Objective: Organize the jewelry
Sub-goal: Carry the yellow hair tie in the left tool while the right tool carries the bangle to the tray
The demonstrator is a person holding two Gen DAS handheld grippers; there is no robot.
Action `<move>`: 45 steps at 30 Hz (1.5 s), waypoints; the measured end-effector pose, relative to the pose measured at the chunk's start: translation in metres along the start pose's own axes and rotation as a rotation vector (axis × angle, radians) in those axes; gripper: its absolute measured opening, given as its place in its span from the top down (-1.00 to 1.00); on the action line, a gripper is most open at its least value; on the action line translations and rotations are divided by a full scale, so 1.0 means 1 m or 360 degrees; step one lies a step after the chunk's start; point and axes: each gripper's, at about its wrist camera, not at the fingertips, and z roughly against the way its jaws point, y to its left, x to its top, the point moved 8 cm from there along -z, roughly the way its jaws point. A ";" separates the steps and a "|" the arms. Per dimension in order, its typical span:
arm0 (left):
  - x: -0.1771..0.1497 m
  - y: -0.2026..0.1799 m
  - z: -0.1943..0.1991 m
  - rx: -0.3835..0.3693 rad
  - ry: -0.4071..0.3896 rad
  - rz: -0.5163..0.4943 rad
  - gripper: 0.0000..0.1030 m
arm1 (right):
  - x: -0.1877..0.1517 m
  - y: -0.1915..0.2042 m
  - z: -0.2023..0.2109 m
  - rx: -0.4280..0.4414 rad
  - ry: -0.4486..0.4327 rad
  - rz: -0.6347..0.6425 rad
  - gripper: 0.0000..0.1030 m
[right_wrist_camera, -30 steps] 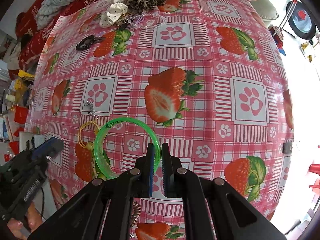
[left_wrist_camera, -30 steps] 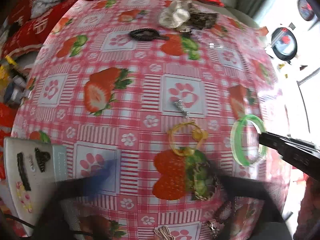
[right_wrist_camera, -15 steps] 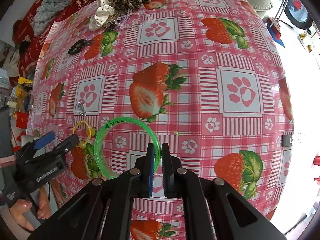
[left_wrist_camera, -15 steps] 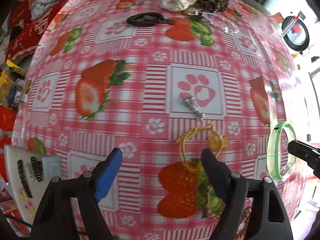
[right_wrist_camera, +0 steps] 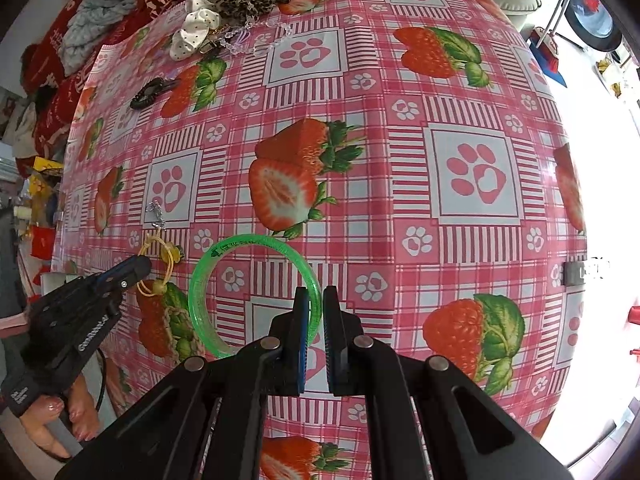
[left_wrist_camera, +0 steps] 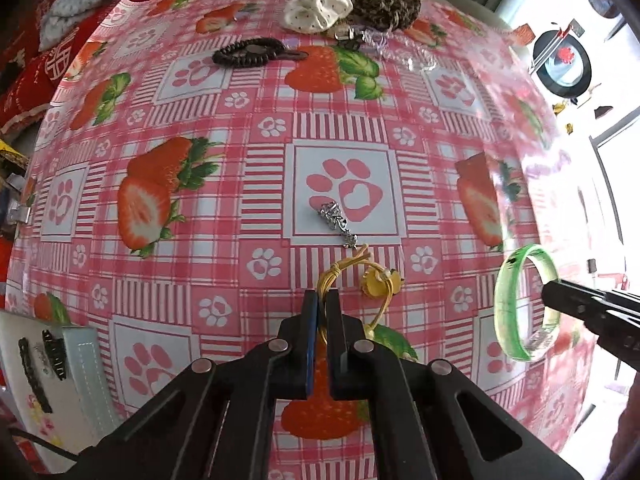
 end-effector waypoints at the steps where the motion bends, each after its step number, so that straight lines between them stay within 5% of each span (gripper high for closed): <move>1: -0.001 0.001 0.003 -0.0009 -0.0008 0.0003 0.81 | 0.000 0.001 0.000 0.0003 0.0000 0.0001 0.86; 18: -0.028 0.047 0.089 -0.0097 -0.0232 0.0150 0.81 | -0.005 0.063 0.014 0.0076 -0.0022 0.0145 0.86; 29: -0.070 0.130 0.132 -0.0036 -0.0311 0.0388 0.81 | -0.014 0.165 0.017 0.0179 -0.0020 0.0402 0.86; 45: -0.188 0.255 0.146 0.0102 -0.0278 0.0853 0.81 | -0.070 0.335 -0.017 0.0296 0.0118 0.0855 0.86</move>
